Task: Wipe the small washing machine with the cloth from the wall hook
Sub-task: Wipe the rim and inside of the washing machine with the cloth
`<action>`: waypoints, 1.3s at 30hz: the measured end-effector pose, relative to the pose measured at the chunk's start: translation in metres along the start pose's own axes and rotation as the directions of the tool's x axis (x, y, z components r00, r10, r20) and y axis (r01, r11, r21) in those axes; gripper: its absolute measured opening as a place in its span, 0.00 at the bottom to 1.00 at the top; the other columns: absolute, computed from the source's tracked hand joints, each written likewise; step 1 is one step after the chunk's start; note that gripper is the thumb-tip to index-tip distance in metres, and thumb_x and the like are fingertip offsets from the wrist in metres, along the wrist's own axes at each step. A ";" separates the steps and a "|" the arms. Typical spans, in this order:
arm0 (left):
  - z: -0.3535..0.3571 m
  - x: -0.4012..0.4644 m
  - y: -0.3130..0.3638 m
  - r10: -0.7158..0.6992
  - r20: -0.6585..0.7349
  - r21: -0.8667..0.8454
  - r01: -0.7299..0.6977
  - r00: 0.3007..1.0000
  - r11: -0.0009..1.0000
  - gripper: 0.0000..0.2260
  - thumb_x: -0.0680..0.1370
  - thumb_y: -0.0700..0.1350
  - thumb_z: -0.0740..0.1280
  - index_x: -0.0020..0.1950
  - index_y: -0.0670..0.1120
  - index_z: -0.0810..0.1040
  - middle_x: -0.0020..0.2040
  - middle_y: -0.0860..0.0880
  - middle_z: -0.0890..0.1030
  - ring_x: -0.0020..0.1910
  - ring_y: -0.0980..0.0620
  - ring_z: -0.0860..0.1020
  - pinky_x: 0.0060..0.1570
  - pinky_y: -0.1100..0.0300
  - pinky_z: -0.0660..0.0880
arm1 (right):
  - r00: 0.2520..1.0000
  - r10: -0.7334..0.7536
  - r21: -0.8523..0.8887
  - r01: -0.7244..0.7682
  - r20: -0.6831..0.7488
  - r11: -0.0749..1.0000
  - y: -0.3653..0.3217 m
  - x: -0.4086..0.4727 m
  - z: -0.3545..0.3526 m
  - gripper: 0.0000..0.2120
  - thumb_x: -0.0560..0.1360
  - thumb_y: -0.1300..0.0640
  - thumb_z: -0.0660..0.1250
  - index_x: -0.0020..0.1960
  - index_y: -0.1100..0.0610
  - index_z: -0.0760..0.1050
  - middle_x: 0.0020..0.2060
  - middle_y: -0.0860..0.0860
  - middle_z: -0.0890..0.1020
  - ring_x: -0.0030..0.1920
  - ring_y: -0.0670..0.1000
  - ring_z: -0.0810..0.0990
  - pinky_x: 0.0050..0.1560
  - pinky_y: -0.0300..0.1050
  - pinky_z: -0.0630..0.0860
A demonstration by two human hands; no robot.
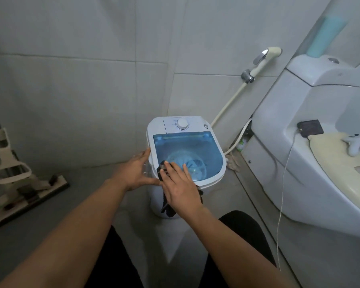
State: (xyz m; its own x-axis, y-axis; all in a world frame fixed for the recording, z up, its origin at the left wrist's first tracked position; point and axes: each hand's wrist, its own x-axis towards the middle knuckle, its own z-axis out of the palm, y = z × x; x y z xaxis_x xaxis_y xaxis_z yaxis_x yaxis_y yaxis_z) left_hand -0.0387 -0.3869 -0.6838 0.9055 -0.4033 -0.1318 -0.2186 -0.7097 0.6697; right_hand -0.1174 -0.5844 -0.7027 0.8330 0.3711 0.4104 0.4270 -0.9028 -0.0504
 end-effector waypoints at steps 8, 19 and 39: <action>0.001 -0.002 0.006 -0.010 -0.028 0.044 0.011 1.000 0.999 0.55 0.70 0.54 0.83 0.87 0.48 0.52 0.86 0.49 0.58 0.83 0.47 0.60 0.74 0.64 0.57 | 0.969 0.169 0.073 -0.185 0.181 0.980 -0.012 0.043 0.003 0.21 0.83 0.54 0.58 0.73 0.61 0.71 0.74 0.58 0.70 0.76 0.61 0.65 0.78 0.61 0.55; -0.002 -0.001 0.006 -0.027 0.017 0.008 0.027 0.999 1.000 0.73 0.51 0.84 0.69 0.86 0.45 0.51 0.86 0.46 0.57 0.85 0.46 0.57 0.80 0.57 0.56 | 0.922 0.237 0.037 -0.260 0.307 0.965 0.017 0.134 0.008 0.20 0.85 0.52 0.54 0.74 0.57 0.68 0.77 0.54 0.65 0.78 0.60 0.60 0.76 0.65 0.53; 0.002 0.006 -0.006 0.008 0.016 0.043 -0.009 1.000 0.999 0.63 0.59 0.79 0.75 0.86 0.59 0.49 0.86 0.54 0.56 0.85 0.47 0.57 0.82 0.45 0.61 | 0.928 0.216 -0.024 -0.219 0.304 0.975 0.039 0.116 0.008 0.24 0.84 0.48 0.53 0.79 0.53 0.61 0.79 0.54 0.60 0.79 0.61 0.56 0.75 0.64 0.58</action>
State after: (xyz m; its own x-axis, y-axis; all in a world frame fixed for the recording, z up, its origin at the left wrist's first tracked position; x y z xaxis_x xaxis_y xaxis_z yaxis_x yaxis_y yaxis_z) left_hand -0.0324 -0.3858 -0.6899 0.8977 -0.4184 -0.1379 -0.2422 -0.7301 0.6391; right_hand -0.0006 -0.5750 -0.6646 0.9720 0.2157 0.0935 0.2258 -0.9671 -0.1167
